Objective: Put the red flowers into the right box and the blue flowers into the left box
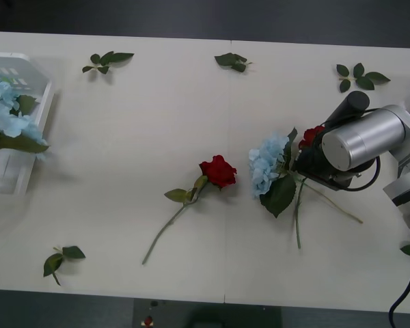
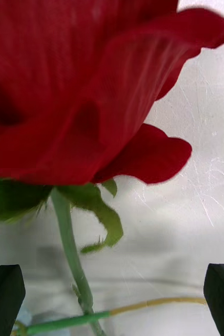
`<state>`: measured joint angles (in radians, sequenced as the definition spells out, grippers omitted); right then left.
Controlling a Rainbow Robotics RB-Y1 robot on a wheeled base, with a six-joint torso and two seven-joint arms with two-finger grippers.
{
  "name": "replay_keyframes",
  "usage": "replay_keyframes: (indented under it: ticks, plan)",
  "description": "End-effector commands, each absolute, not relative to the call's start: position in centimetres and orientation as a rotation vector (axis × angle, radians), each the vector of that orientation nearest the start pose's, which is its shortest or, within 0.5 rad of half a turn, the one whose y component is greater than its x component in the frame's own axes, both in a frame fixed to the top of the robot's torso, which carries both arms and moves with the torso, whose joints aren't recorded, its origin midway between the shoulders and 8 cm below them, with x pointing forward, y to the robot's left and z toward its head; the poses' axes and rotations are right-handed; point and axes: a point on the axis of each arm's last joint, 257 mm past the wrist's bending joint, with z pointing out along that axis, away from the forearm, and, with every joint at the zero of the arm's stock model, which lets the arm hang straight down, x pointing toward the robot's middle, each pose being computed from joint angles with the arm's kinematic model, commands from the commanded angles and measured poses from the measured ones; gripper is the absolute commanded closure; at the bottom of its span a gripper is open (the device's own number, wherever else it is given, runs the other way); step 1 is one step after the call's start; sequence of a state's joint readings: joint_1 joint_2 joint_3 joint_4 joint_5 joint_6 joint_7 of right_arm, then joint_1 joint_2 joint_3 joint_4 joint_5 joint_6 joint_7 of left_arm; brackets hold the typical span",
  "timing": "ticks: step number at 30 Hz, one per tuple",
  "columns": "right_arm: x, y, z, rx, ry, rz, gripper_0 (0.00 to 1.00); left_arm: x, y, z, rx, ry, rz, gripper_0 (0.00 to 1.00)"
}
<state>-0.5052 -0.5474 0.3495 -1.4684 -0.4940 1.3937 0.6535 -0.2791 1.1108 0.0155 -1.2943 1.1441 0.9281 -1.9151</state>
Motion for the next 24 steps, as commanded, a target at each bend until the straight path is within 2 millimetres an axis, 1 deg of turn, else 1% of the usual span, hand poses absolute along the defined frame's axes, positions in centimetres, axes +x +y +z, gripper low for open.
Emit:
replay_keyframes:
  ticks: [1, 2, 3, 5, 6, 7, 8, 10, 12, 13, 15, 16, 17, 18, 19, 21, 22, 24]
  plan:
    - [51.1, -25.6, -31.9, 0.657, 2.629, 0.092, 0.00, 52.2, 54.3, -14.7, 0.161, 2.273, 0.101, 0.00]
    - [51.1, -25.6, -31.9, 0.657, 2.630, 0.091, 0.13, 52.3, 53.6, -14.3, 0.145, 2.260, 0.054, 0.00]
    - [51.1, -25.6, -32.0, 0.653, 2.631, 0.088, 0.22, 52.4, 53.3, -14.1, 0.138, 2.254, 0.033, 0.00]
    - [51.1, -25.4, -32.1, 0.647, 2.633, 0.087, 0.79, 52.8, 51.2, -13.1, 0.117, 2.223, -0.081, 0.00]
    - [51.1, -25.5, -32.0, 0.648, 2.632, 0.085, 0.87, 52.9, 50.5, -12.8, 0.120, 2.214, -0.103, 0.00]
    - [51.1, -25.4, -32.0, 0.646, 2.631, 0.086, 0.95, 53.1, 49.4, -12.0, 0.131, 2.195, -0.137, 0.00]
    - [51.1, -25.5, -32.0, 0.647, 2.630, 0.084, 1.00, 53.4, 48.3, -10.9, 0.142, 2.171, -0.163, 0.00]
    - [51.1, -25.6, -32.0, 0.647, 2.629, 0.083, 1.00, 53.6, 46.7, -9.3, 0.155, 2.136, -0.212, 0.00]
    - [51.2, -25.6, -32.0, 0.647, 2.628, 0.080, 1.00, 53.6, 44.3, -7.3, 0.144, 2.103, -0.295, 0.00]
    - [51.1, -25.7, -32.0, 0.648, 2.628, 0.078, 1.00, 53.6, 43.8, -6.8, 0.145, 2.095, -0.309, 0.00]
    - [51.3, -25.8, -31.9, 0.644, 2.622, 0.071, 1.00, 53.6, 41.6, -5.1, 0.152, 2.070, -0.345, 0.00]
    - [51.3, -25.8, -31.8, 0.643, 2.620, 0.071, 1.00, 53.5, 41.1, -4.9, 0.154, 2.067, -0.352, 0.00]
    - [51.4, -25.8, -31.7, 0.639, 2.615, 0.066, 1.00, 53.4, 40.1, -4.4, 0.164, 2.061, -0.359, 0.00]
    - [51.6, -25.8, -31.5, 0.631, 2.611, 0.064, 1.00, 53.2, 39.0, -4.2, 0.182, 2.061, -0.364, 0.00]
    - [51.6, -25.9, -31.4, 0.630, 2.610, 0.060, 1.00, 53.1, 38.5, -4.3, 0.195, 2.069, -0.363, 0.00]
    - [51.9, -26.1, -30.7, 0.616, 2.600, 0.055, 1.00, 52.5, 36.6, -4.6, 0.263, 2.084, -0.335, 0.00]
    - [51.9, -26.1, -30.4, 0.613, 2.597, 0.055, 1.00, 52.3, 36.0, -4.8, 0.282, 2.085, -0.330, 0.00]
    - [51.9, -26.7, -29.2, 0.595, 2.588, 0.033, 1.00, 51.8, 33.6, -5.5, 0.338, 2.083, -0.333, 0.00]
